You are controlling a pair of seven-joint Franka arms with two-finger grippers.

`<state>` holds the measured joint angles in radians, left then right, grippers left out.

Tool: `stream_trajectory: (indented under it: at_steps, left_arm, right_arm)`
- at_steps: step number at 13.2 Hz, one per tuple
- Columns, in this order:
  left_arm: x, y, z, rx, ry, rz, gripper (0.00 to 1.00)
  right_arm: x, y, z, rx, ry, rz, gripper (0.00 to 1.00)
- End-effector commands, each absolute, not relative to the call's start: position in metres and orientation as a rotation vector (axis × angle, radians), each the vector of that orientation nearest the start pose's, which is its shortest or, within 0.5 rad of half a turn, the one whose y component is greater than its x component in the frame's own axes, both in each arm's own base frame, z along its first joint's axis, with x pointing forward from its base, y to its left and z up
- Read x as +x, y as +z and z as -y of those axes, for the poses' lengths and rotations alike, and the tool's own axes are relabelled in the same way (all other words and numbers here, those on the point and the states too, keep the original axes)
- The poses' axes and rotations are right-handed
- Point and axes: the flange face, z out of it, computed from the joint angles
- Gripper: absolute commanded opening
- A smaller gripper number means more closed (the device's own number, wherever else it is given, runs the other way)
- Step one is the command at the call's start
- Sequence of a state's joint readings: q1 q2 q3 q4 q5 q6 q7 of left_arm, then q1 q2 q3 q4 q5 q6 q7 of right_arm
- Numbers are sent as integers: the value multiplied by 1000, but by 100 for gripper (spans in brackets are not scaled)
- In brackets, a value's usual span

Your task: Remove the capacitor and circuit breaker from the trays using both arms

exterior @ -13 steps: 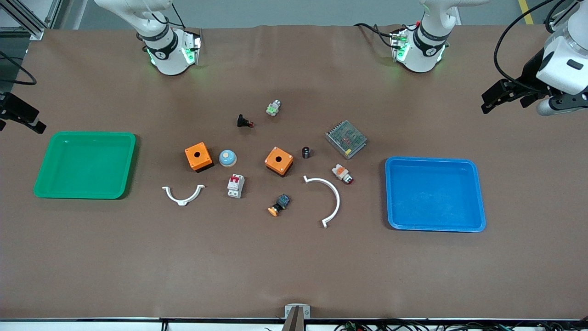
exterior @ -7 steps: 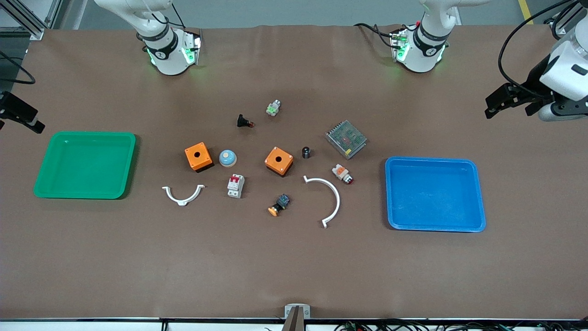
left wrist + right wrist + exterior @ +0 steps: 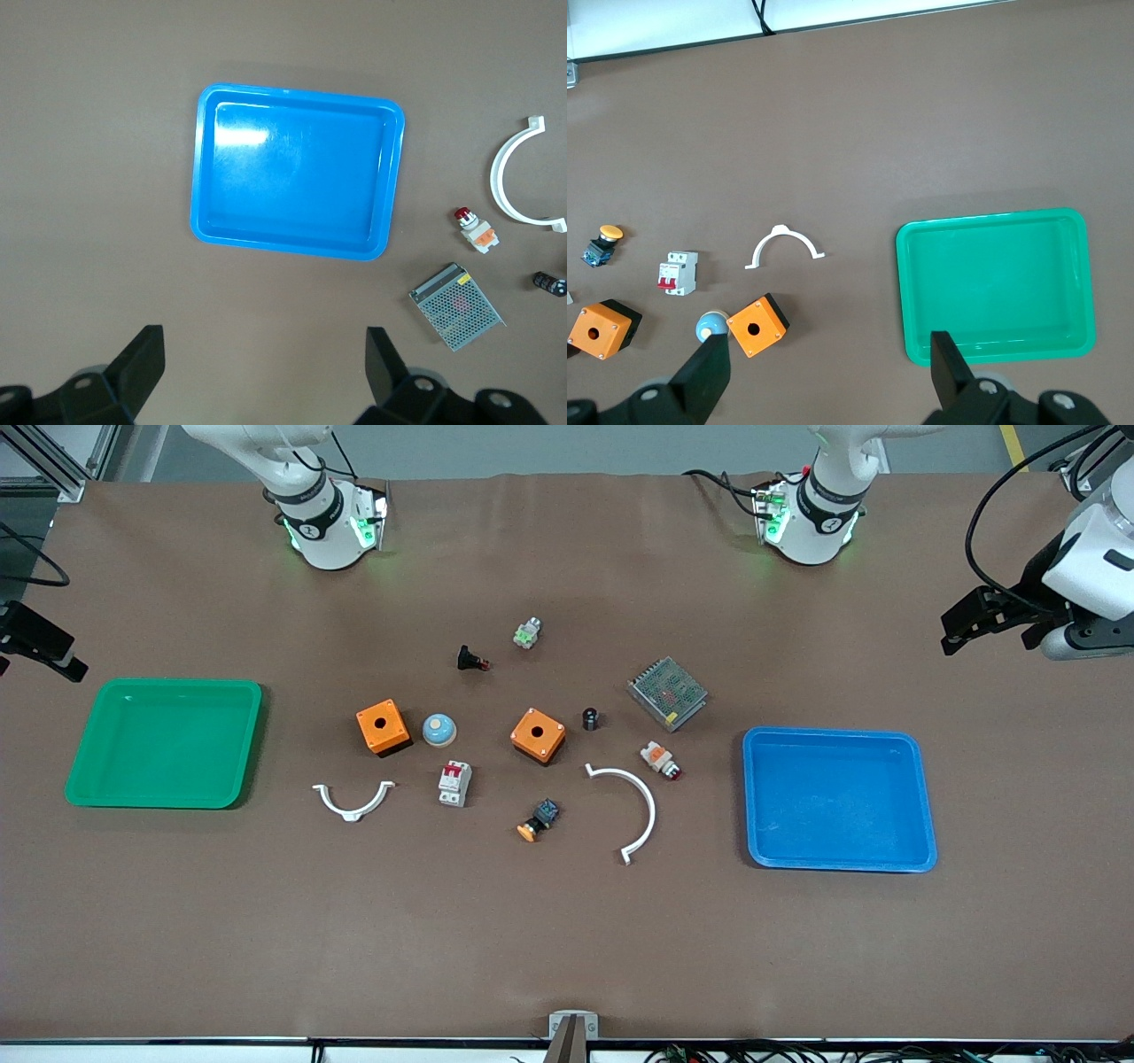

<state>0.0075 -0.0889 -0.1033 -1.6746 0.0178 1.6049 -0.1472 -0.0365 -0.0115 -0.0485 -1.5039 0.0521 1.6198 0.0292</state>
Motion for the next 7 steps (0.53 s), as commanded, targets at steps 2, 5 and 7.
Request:
stream_trajectory:
  at_steps: [2,5,7]
  left_arm:
    - [532,629,51,-3112,-17,67,100]
    - [532,628,52,-3113,-14,65,100]
    - [532,628,51,-3113,-14,67,100]
  right_arm:
    - [558,672,43,-3099,-197,-174,100]
    - [558,672,44,-3125,-197,-163,100]
    - [558,672,43,-3140,-198,-49,100]
